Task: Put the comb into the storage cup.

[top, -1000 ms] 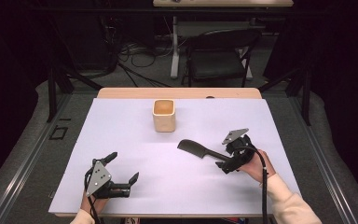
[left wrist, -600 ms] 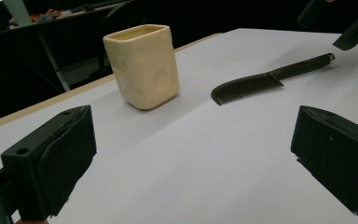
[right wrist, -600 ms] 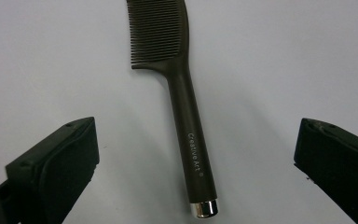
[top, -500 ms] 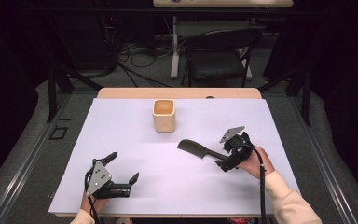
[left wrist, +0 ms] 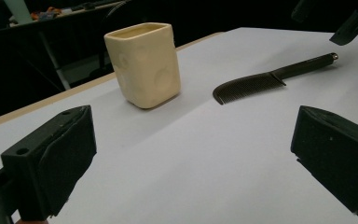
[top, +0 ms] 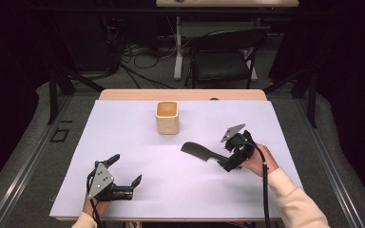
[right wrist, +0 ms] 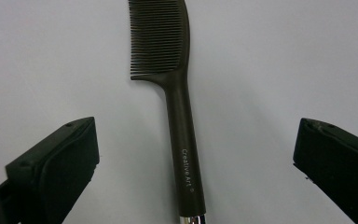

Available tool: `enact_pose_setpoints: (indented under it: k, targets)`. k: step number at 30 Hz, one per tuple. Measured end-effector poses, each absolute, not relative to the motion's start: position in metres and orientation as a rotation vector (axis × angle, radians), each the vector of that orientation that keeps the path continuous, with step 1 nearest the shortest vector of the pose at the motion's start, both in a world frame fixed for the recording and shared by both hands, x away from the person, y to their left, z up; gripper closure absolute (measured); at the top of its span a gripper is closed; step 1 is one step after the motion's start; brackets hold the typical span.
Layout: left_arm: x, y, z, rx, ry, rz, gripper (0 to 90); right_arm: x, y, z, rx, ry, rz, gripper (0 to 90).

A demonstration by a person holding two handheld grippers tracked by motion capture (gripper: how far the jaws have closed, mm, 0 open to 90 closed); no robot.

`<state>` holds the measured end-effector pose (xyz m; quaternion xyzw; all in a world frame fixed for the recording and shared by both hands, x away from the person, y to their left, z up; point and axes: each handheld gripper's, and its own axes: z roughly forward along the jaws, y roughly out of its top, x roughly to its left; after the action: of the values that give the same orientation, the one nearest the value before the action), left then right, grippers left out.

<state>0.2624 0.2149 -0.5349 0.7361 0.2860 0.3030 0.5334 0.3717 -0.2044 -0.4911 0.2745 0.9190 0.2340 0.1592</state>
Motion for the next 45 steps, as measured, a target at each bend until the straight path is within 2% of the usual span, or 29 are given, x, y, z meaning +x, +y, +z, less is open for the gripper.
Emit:
enact_pose_setpoints:
  k: [15, 45]
  targets:
    - [0.26, 0.218, -0.535, 1.744, 0.694, 0.727, 0.2, 0.386, -0.183, -0.484, 0.764, 2.708, 0.548, 0.0]
    - [0.261, 0.216, -0.535, 1.751, 0.683, 0.716, 0.2, 0.41, -0.154, -0.508, 0.663, 2.815, 0.34, 0.0]
